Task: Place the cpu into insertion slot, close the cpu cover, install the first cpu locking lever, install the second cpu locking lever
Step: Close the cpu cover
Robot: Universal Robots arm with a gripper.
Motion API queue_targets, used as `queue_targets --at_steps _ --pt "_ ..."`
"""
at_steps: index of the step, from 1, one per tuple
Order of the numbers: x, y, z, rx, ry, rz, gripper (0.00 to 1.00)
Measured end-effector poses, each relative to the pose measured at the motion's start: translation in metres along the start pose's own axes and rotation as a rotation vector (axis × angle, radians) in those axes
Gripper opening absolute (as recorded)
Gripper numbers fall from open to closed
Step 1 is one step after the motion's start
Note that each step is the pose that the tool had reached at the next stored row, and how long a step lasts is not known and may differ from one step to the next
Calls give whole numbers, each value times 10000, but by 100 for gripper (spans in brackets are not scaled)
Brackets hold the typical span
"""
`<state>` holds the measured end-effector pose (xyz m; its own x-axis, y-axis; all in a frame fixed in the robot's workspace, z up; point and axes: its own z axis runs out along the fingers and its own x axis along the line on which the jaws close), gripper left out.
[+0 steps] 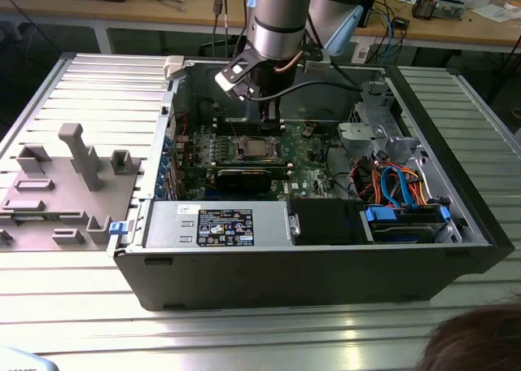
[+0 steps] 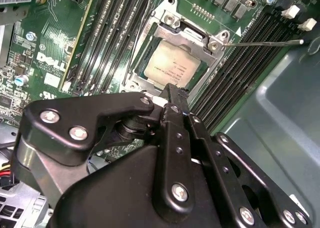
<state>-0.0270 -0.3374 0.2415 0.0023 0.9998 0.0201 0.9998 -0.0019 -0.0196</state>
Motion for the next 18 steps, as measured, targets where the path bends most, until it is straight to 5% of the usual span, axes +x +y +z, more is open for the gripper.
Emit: queue_targets --at_steps 18 --pt "-1 -118 49 -1 2 1 11"
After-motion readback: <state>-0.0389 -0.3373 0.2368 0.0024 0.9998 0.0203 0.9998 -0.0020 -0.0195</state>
